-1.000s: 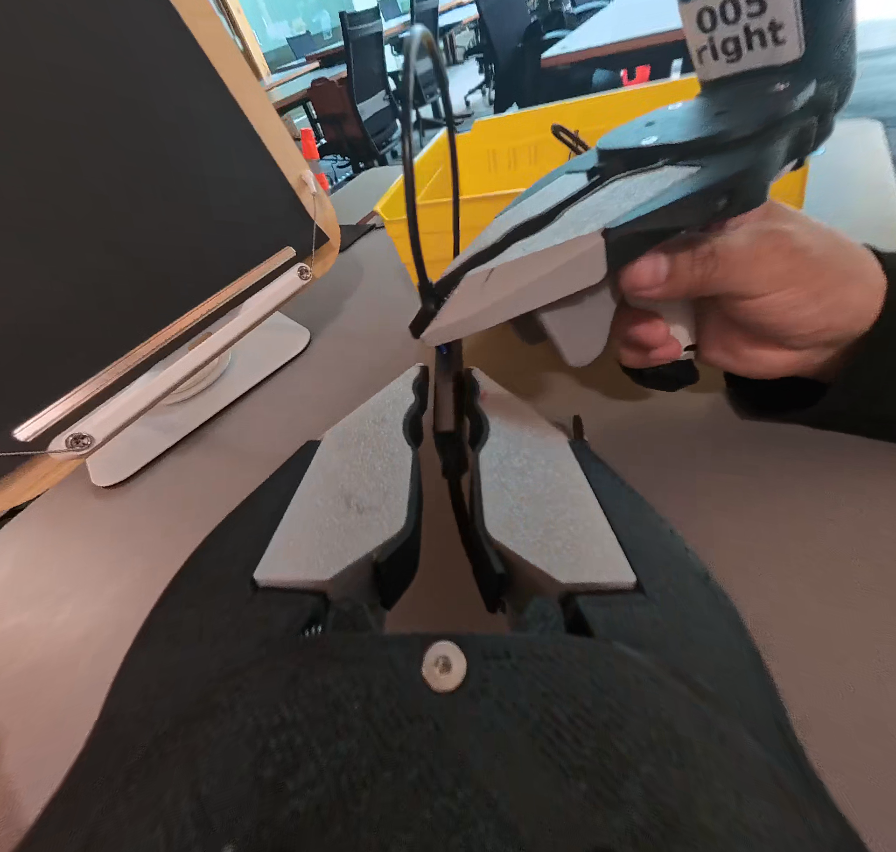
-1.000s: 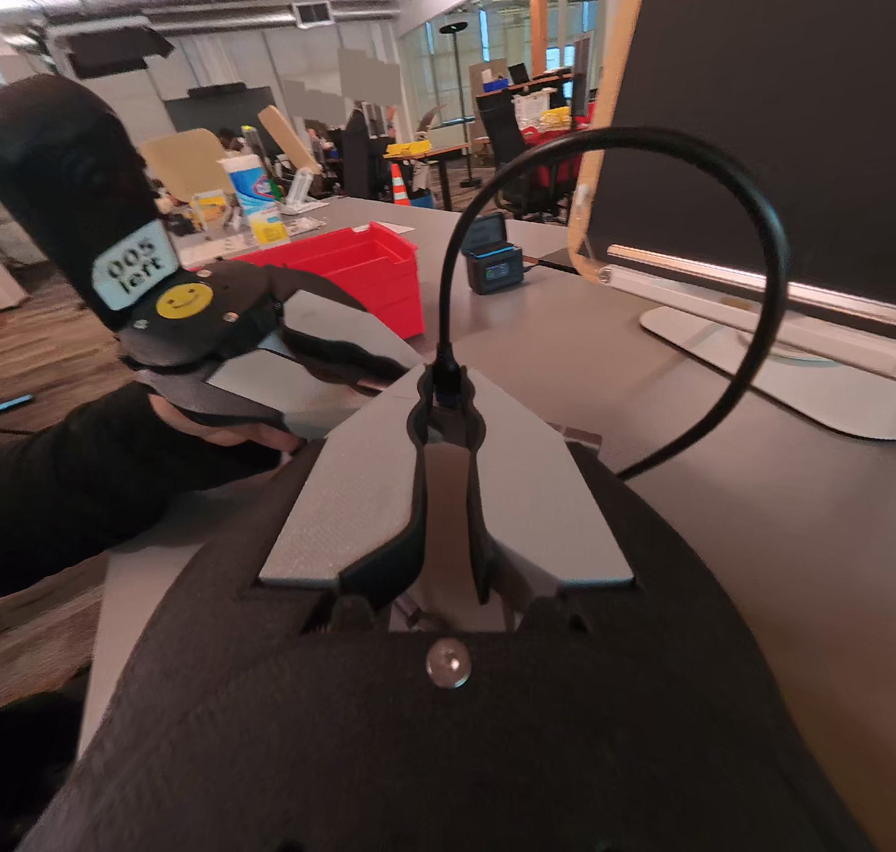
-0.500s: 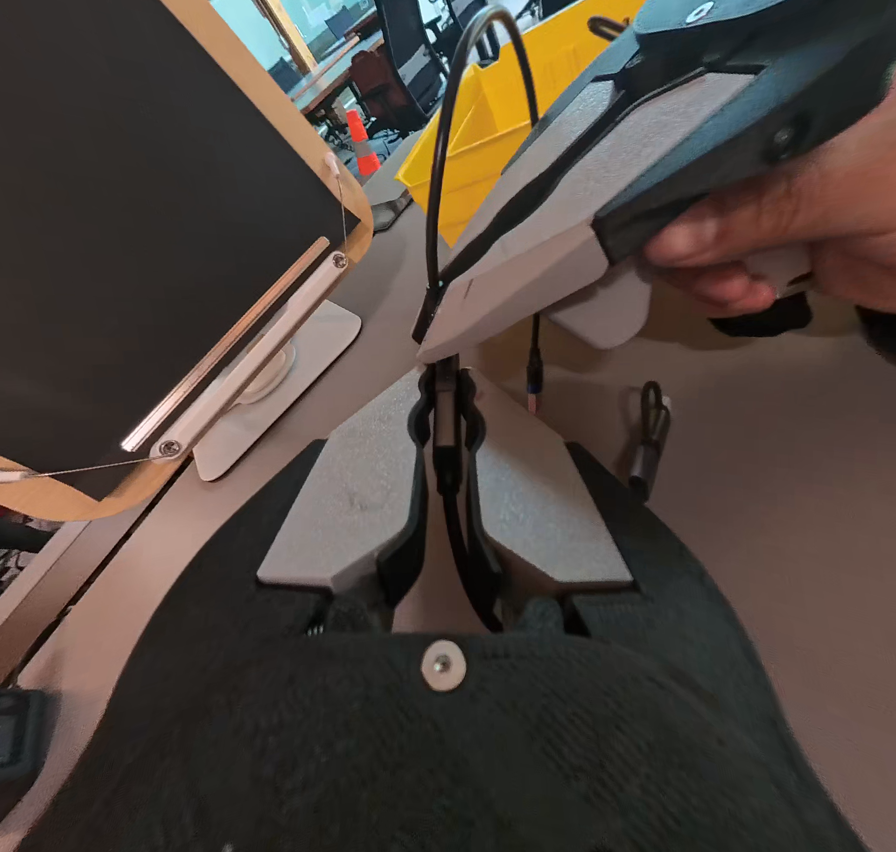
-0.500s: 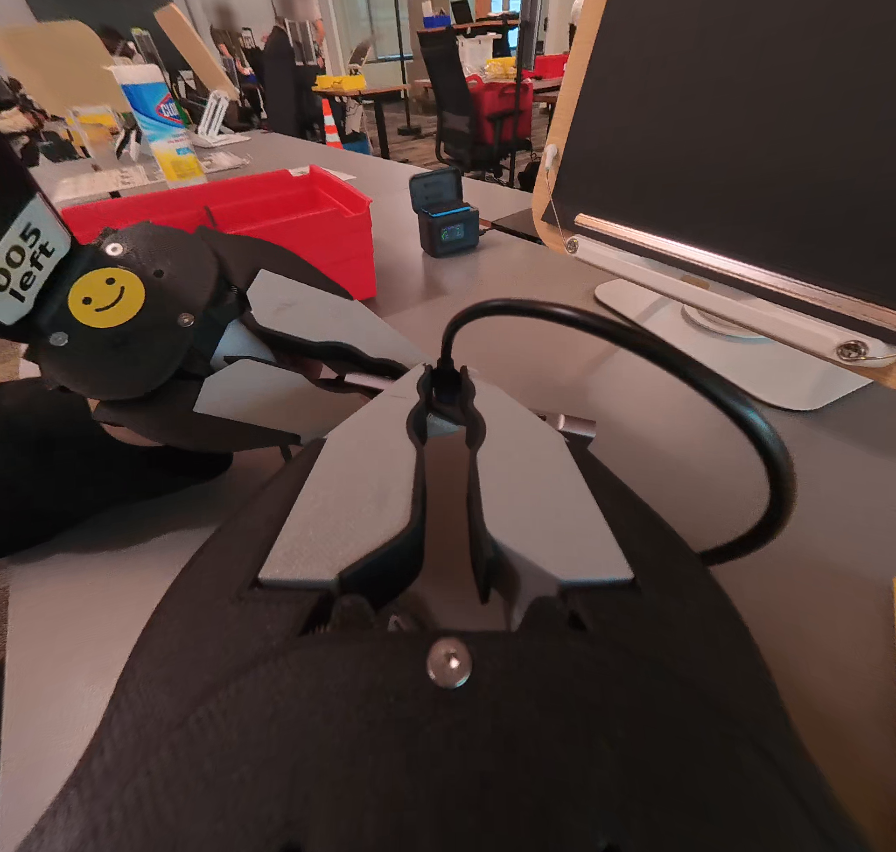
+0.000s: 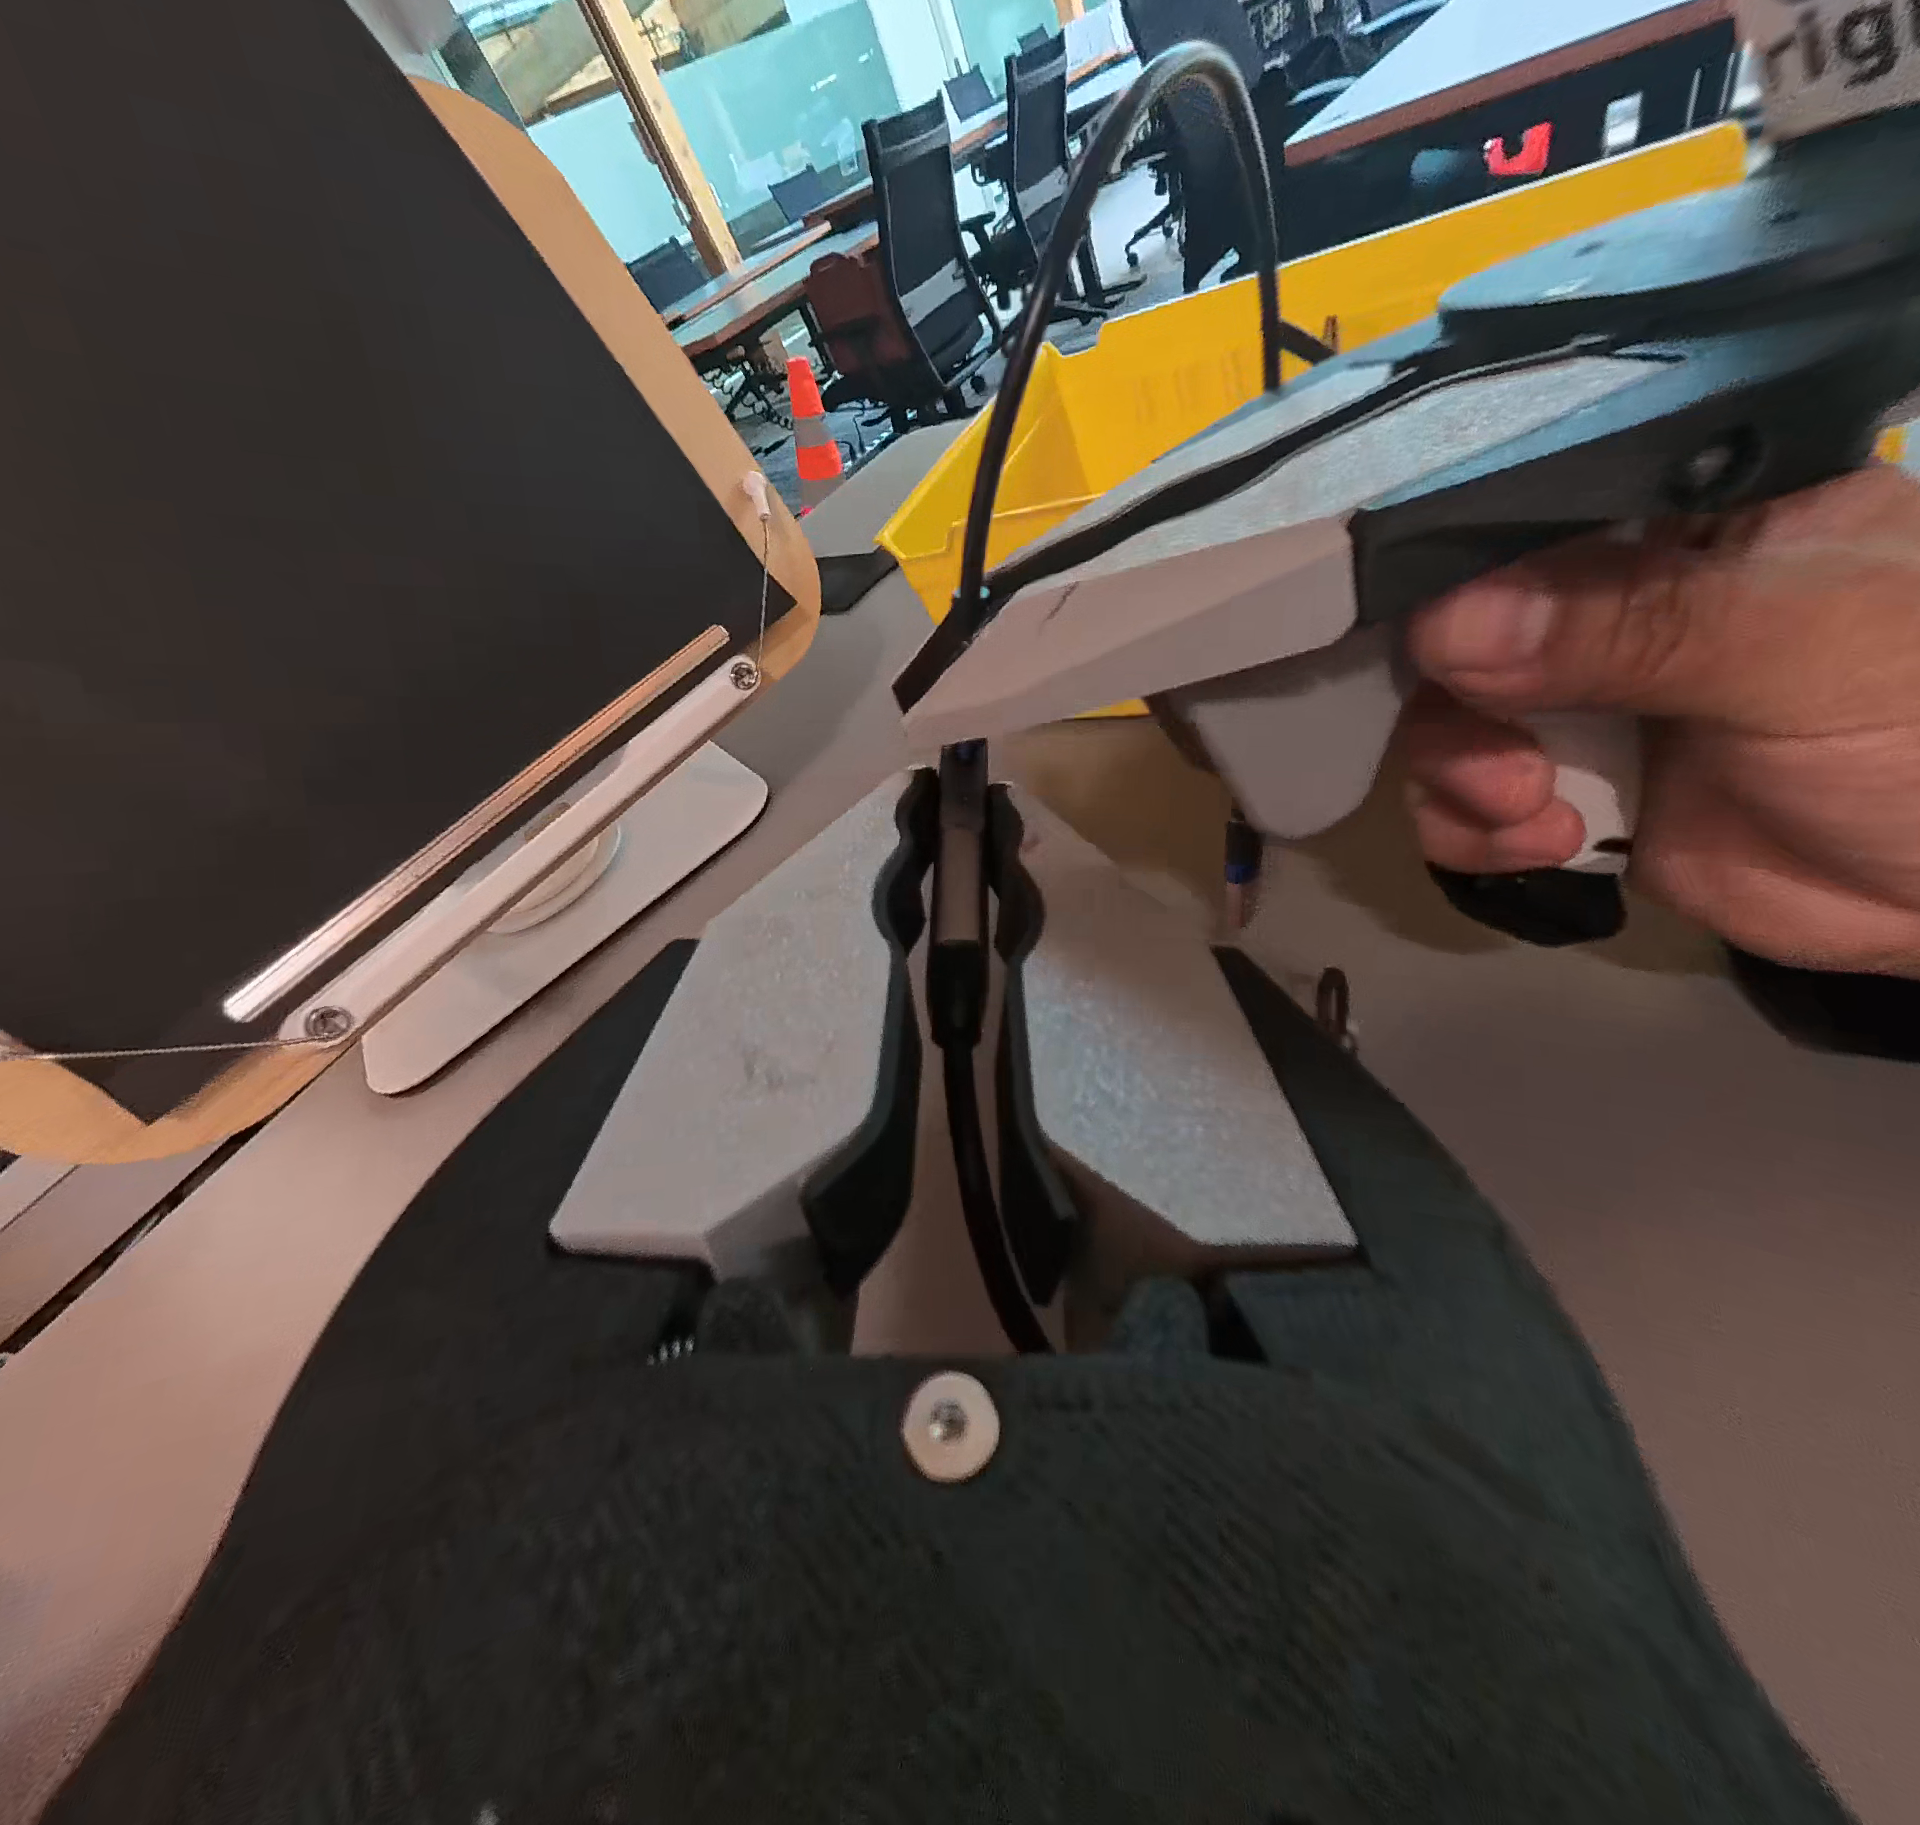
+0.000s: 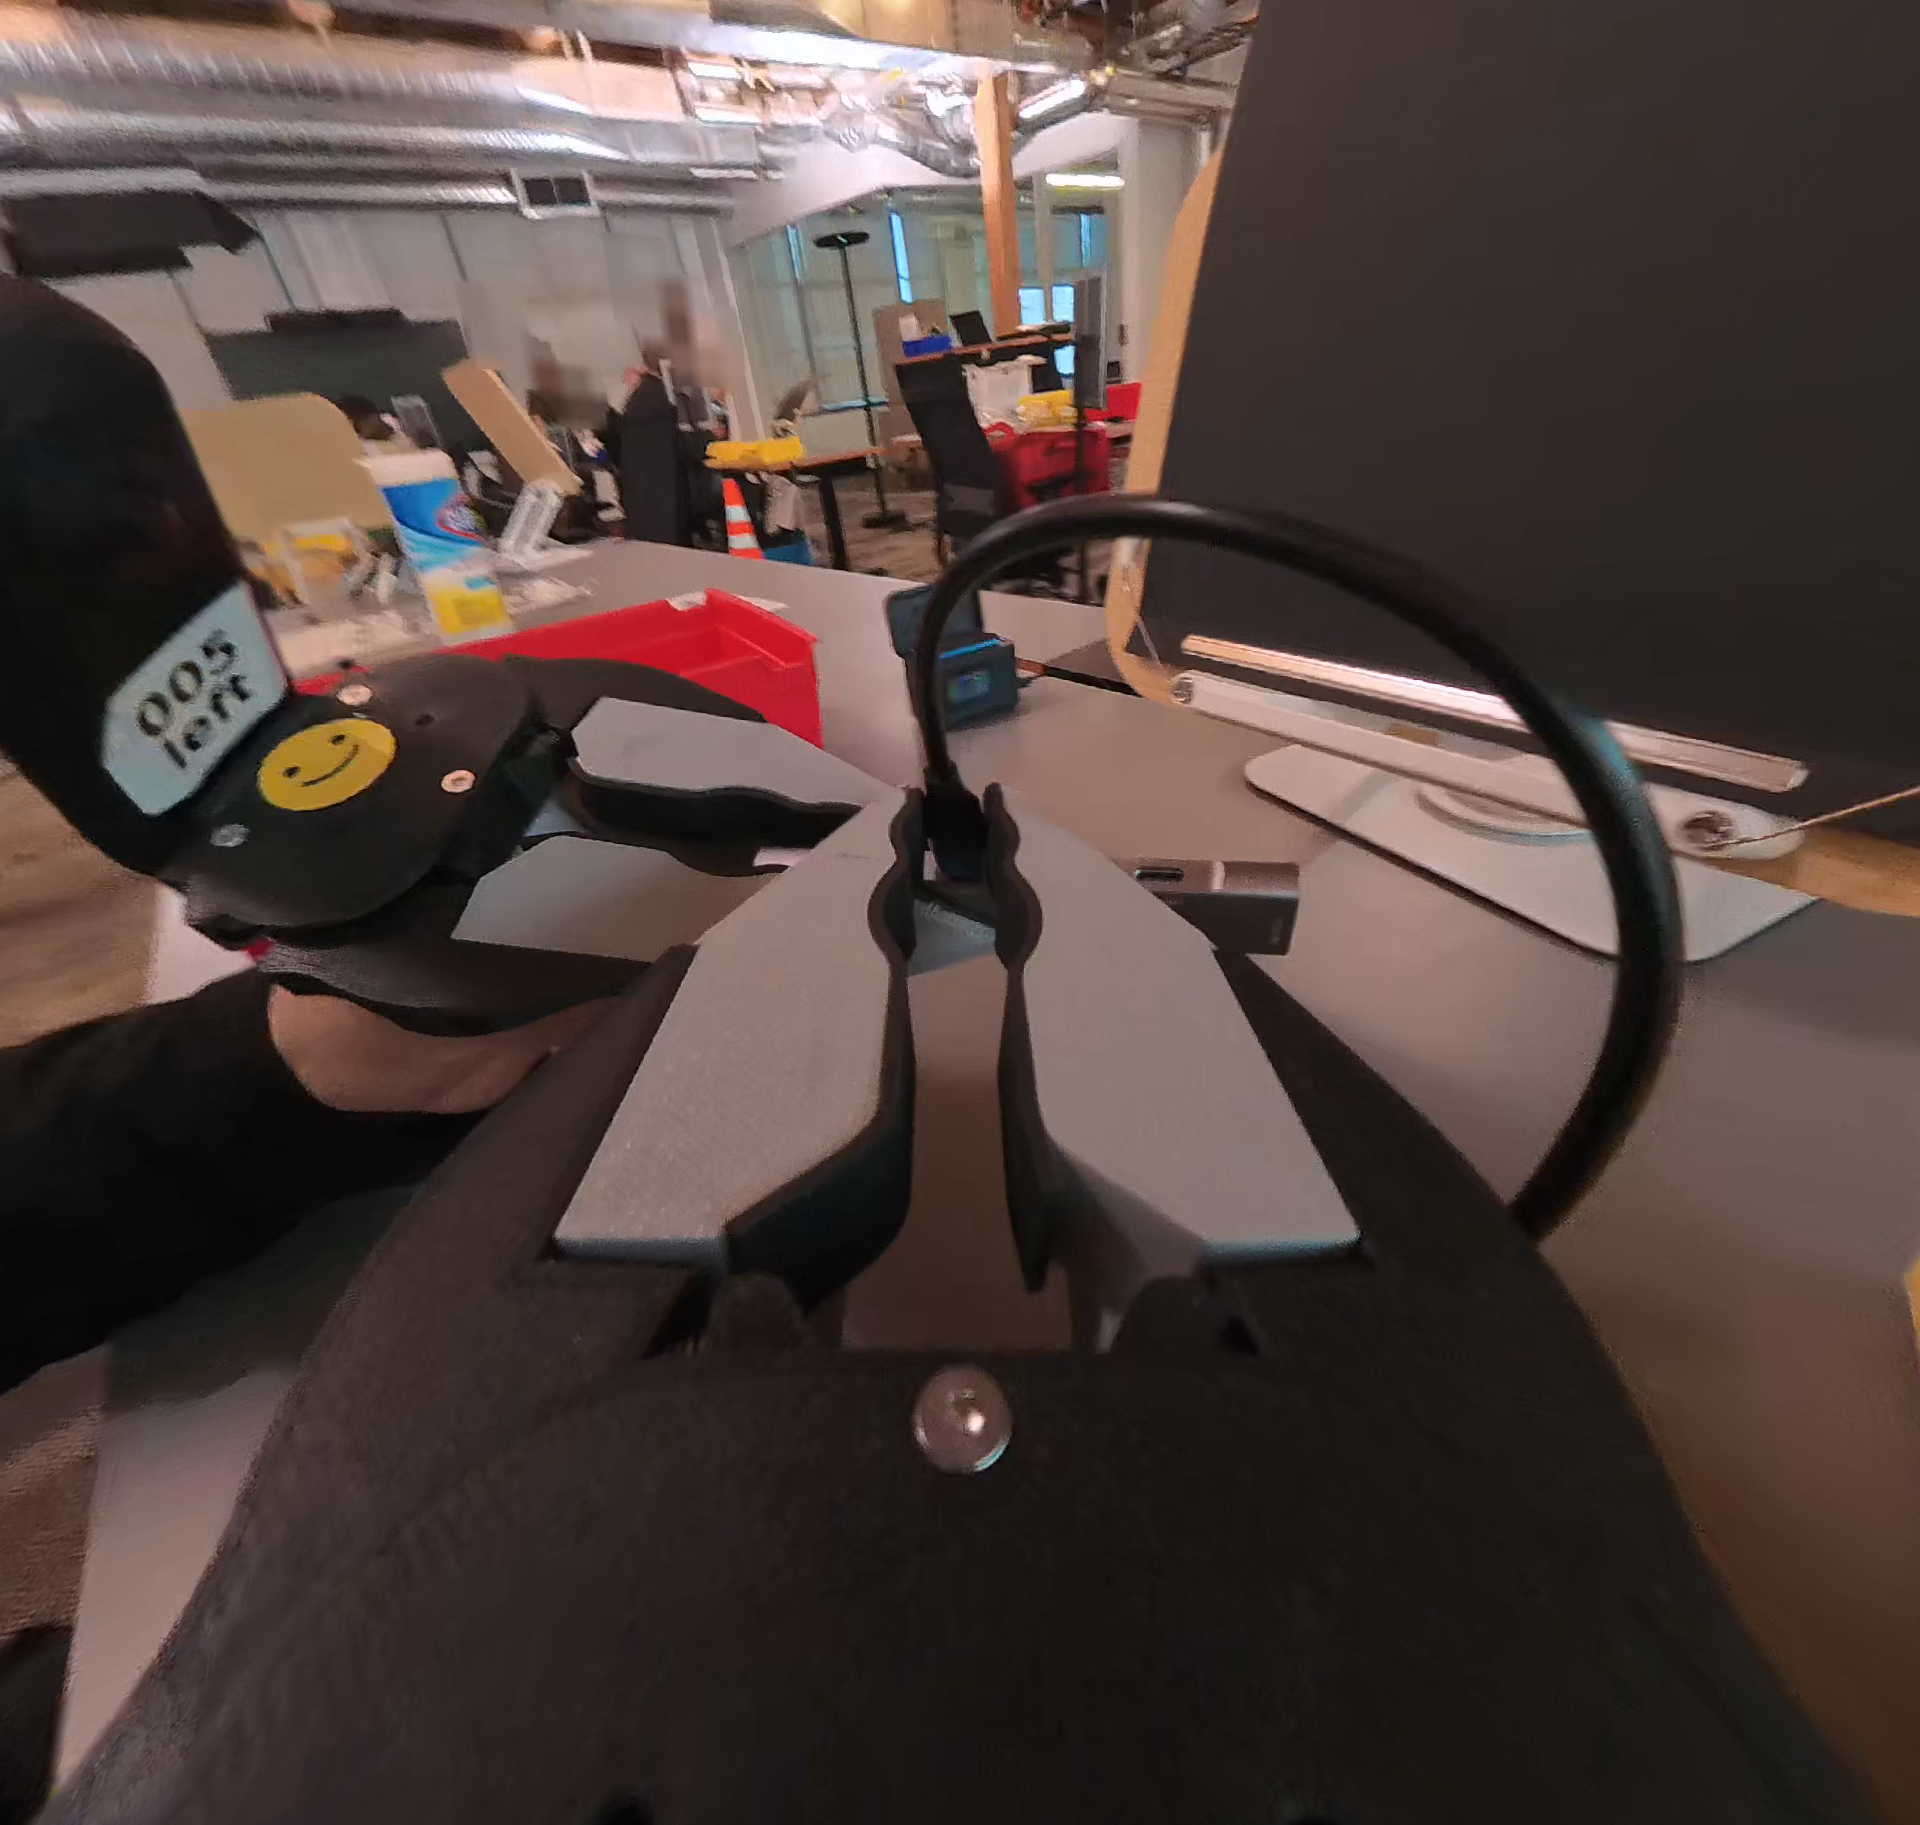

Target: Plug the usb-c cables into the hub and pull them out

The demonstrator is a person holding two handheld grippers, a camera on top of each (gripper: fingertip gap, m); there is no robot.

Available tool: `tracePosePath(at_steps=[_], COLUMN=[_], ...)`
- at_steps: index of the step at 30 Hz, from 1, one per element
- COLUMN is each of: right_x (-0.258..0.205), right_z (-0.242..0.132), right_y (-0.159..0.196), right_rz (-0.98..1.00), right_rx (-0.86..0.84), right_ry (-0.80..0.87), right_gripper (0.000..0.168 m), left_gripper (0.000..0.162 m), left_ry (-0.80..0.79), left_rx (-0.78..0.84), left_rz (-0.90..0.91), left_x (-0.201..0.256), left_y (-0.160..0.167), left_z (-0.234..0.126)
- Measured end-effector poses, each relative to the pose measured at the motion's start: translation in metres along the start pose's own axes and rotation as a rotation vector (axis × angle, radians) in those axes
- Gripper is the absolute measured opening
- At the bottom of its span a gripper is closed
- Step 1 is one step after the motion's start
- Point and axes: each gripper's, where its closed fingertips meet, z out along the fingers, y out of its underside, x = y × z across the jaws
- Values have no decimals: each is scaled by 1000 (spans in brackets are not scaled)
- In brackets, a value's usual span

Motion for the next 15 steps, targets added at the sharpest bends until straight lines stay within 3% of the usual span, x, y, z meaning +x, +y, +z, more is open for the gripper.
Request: tracePosePath(at_steps=[8,12,15], right_x=[-4,0,-1], right_z=[6,17,16], right_y=[-2,17,21], right_rz=[134,169,85], right_rx=[44,-49,-66], right_ry=[-109,-134,-100], right_gripper=[7,9,10], left_gripper=[8,7,7], left_ry=[3,-83,-135], left_rx=[-3,-91,-110], left_rz=[-30,90,181], left_x=[-4,-12,-15], left_y=[1,20,21], left_z=[-5,-3,-5])
